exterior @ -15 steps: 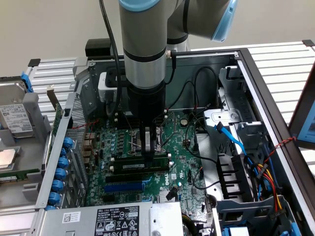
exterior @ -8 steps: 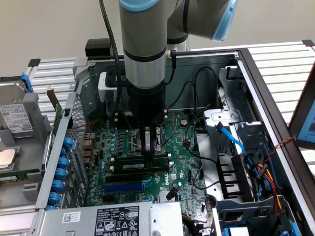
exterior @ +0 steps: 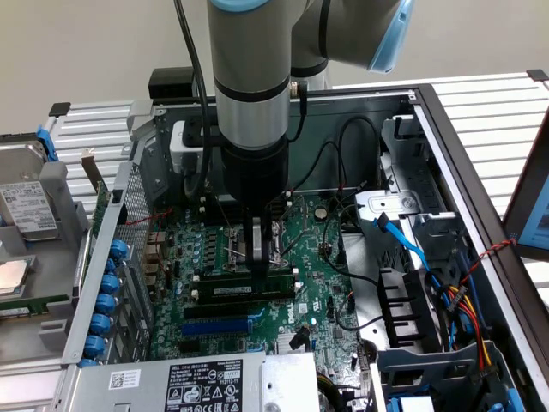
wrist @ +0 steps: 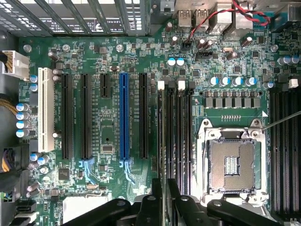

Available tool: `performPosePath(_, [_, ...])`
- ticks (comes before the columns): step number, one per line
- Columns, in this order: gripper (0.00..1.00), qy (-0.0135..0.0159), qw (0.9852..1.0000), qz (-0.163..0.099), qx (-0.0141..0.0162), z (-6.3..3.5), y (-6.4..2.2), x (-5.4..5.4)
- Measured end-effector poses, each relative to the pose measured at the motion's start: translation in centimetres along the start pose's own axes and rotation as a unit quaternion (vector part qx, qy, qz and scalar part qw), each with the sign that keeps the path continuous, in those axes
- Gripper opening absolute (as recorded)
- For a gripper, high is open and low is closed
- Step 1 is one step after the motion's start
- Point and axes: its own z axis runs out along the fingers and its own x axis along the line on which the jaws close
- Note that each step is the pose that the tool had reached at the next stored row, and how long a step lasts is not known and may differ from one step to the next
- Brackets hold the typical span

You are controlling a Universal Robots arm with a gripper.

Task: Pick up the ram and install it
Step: 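Insert the ram into the slot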

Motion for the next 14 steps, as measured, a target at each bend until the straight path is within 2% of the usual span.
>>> performPosePath(8, [0.20,0.0000,1.0000,0.000,0.0000,0.00,0.00,0.00])
performPosePath(11, [0.22,0.0000,1.0000,0.000,0.0000,0.00,0.00,0.00])
performPosePath(12, [0.28,0.0000,1.0000,0.000,0.0000,0.00,0.00,0.00])
performPosePath(14, [0.28,0.0000,1.0000,0.000,0.0000,0.00,0.00,0.00])
